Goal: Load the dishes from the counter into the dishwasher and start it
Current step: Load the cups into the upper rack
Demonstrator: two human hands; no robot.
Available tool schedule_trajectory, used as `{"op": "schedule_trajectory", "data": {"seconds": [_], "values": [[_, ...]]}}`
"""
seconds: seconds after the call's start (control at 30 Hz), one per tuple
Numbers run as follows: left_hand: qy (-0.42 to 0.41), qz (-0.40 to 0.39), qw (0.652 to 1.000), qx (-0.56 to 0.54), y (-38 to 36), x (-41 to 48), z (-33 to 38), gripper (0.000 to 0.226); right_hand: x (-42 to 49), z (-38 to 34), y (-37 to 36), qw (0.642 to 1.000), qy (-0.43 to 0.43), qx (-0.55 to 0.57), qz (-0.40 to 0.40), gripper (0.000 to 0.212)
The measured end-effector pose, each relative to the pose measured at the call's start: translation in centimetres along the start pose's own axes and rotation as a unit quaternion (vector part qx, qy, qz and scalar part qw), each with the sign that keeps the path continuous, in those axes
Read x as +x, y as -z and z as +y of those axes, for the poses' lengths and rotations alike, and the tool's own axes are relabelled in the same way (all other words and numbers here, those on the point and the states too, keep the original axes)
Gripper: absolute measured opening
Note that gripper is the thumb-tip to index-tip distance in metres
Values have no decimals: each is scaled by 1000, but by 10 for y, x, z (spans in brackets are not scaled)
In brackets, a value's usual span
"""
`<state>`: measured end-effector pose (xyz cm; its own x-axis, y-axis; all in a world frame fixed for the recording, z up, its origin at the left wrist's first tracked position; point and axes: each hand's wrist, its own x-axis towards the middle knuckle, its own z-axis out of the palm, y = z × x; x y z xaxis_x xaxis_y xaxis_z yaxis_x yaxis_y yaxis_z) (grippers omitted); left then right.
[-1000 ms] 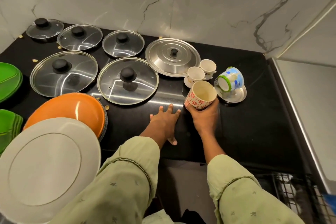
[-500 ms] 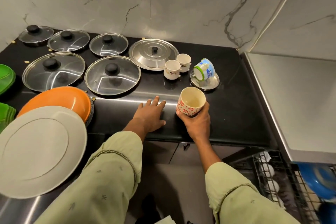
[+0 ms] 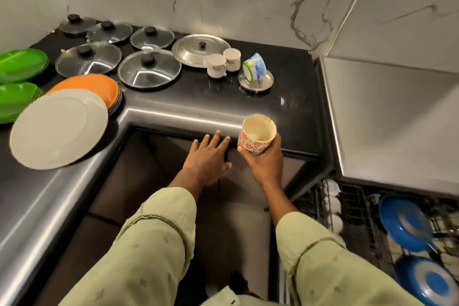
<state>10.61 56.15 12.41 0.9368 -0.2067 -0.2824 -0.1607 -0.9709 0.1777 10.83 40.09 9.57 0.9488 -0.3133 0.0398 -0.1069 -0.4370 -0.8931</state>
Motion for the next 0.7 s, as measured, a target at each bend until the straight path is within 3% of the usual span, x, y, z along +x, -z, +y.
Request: {"op": "schedule_trajectory", "data": {"seconds": [0.37,0.7], "values": [[39,-12,999,-2,-54,-112,60,78,-100,47,76,1000,-3,-2,-6,94],[18,-45,999,-21,-130,-212,135,76,-211,111,166,999,-37,-22,-15,98]]}}
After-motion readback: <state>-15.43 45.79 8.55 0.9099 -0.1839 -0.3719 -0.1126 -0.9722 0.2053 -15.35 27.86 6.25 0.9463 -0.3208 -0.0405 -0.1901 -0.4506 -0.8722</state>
